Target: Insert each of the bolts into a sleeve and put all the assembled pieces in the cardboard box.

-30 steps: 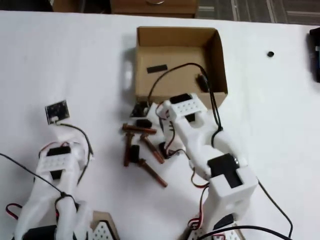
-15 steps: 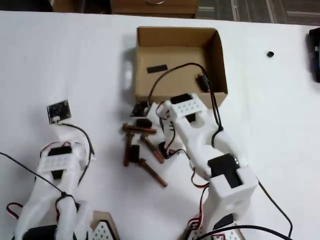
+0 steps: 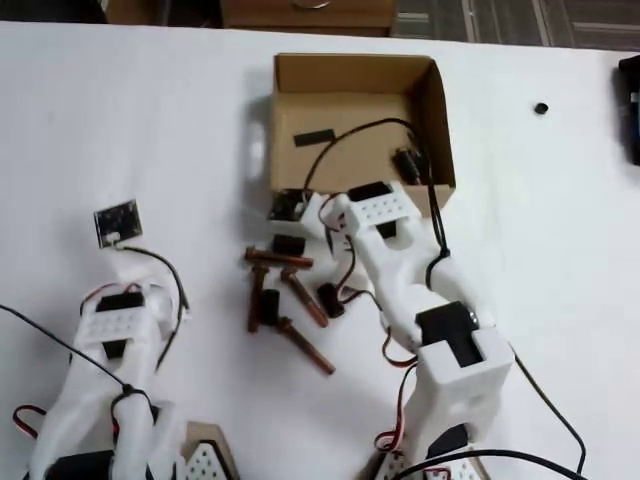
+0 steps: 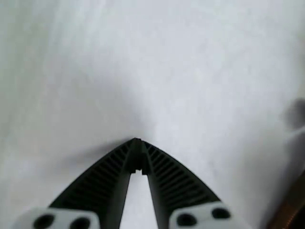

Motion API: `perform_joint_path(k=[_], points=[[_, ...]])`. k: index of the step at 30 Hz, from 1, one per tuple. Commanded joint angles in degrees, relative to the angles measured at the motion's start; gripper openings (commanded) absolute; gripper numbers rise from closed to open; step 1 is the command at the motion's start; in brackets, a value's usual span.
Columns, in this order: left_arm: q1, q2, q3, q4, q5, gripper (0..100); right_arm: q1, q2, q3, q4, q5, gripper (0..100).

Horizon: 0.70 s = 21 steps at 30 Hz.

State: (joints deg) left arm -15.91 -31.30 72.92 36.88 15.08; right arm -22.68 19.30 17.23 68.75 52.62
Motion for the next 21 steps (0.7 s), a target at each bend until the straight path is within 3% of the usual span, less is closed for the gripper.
perform_joint_path(k=[1, 6, 12, 21], points=[[0.70, -0.79, -2.33, 0.09, 0.62, 2, -0.92, 1.27, 0.44, 0.13, -0.09, 2.0], [0.70, -0.79, -2.33, 0.09, 0.62, 2, -0.92, -1.10, -0.44, 1.01, -0.97, 2.0], [1.76, -0.97, -3.21, 2.55, 0.62, 2, -0.48, -15.25, -1.67, 4.62, -8.97, 2.0], [4.48, -0.97, -17.36, 21.27, 0.44, 2, 9.01, -32.92, 1.67, 5.14, -14.33, 2.0]])
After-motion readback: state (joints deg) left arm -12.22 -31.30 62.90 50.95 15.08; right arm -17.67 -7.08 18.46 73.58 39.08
